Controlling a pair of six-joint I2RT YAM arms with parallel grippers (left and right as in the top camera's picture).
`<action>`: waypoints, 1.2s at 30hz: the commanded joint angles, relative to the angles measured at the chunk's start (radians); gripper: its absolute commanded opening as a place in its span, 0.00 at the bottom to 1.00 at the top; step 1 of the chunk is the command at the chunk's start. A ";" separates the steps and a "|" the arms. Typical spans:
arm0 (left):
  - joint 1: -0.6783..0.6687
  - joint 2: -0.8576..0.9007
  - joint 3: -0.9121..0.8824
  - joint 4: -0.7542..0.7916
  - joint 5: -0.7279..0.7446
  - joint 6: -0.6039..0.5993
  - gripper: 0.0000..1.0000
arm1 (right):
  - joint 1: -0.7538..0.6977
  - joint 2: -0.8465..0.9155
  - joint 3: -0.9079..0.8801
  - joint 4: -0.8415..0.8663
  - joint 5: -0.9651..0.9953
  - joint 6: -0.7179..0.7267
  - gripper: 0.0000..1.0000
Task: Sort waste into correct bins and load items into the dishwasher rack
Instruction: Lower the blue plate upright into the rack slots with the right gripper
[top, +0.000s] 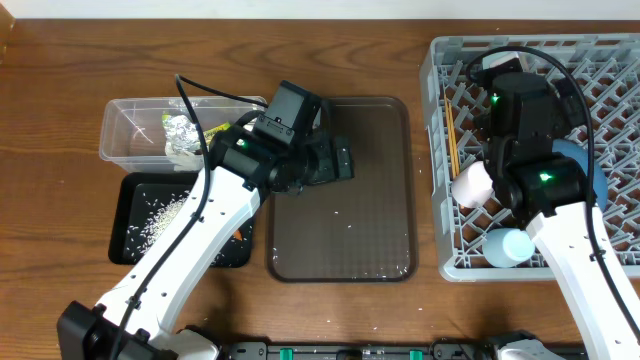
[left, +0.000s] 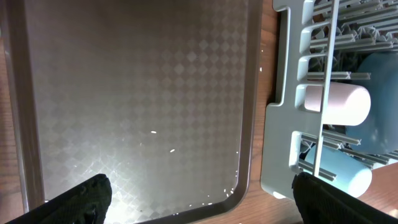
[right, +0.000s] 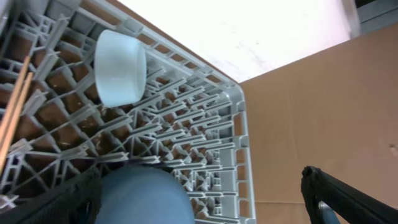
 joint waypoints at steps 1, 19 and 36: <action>0.003 -0.011 0.022 -0.002 -0.006 0.003 0.95 | -0.005 -0.001 -0.003 -0.006 -0.023 0.045 0.99; 0.003 -0.011 0.022 -0.002 -0.006 0.003 0.95 | 0.002 -0.001 -0.003 -0.021 -0.026 0.045 0.99; 0.003 -0.011 0.022 -0.002 -0.006 0.003 0.95 | 0.007 -0.273 -0.003 -0.107 -0.027 0.045 0.99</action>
